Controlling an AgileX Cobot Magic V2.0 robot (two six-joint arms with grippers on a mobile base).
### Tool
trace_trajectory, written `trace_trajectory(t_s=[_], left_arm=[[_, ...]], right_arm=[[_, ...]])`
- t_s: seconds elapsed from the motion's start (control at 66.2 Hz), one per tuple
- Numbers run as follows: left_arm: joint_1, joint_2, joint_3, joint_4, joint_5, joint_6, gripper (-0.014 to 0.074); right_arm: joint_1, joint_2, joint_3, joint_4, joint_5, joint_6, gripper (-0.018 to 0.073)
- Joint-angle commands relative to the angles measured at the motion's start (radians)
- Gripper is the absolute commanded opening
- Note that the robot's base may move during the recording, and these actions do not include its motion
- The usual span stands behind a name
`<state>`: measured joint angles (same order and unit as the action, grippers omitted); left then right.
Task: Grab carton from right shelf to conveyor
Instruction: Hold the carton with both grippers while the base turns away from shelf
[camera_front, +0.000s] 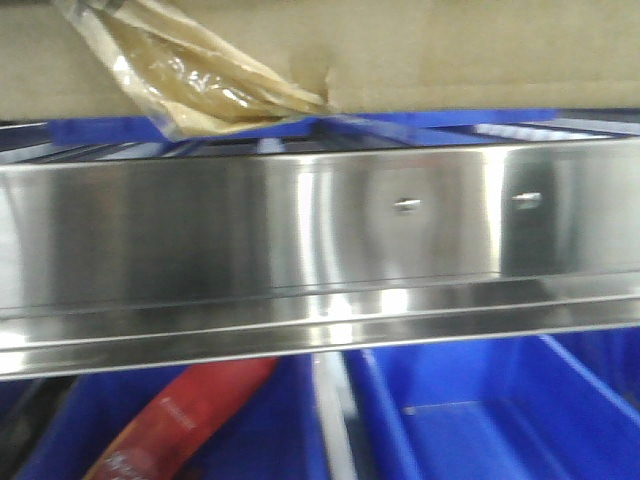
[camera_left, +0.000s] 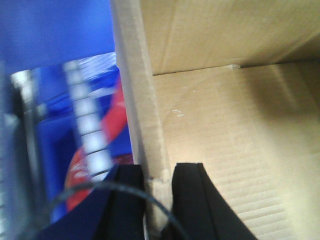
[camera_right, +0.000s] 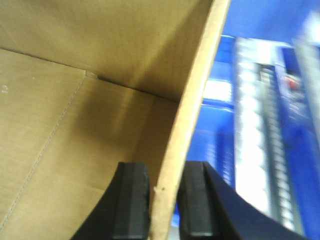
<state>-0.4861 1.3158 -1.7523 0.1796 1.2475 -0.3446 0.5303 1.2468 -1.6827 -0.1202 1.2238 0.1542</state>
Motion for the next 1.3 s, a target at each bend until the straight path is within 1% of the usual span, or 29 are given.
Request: trace_trajectory(t_s=[0.0, 0.091, 0.257, 1.284], left_arm=[[-0.009, -0.014, -0.004, -0.035, -0.049, 0.002, -0.0017], [-0.009, -0.014, -0.004, -0.048, -0.049, 0.002, -0.0017], [-0.009, -0.014, -0.004, -0.012, -0.049, 0.002, -0.0017], [-0.009, -0.014, -0.004, -0.011, -0.049, 0.002, -0.0017]], right_arm=[[0.001, -0.01, -0.003, 0.017, -0.05, -0.014, -0.0058], [0.001, -0.01, -0.003, 0.017, -0.05, -0.014, -0.0058], [0.001, -0.01, -0.003, 0.017, -0.056, -0.014, -0.0058], [0.001, -0.01, -0.003, 0.017, -0.056, -0.014, -0.0058]])
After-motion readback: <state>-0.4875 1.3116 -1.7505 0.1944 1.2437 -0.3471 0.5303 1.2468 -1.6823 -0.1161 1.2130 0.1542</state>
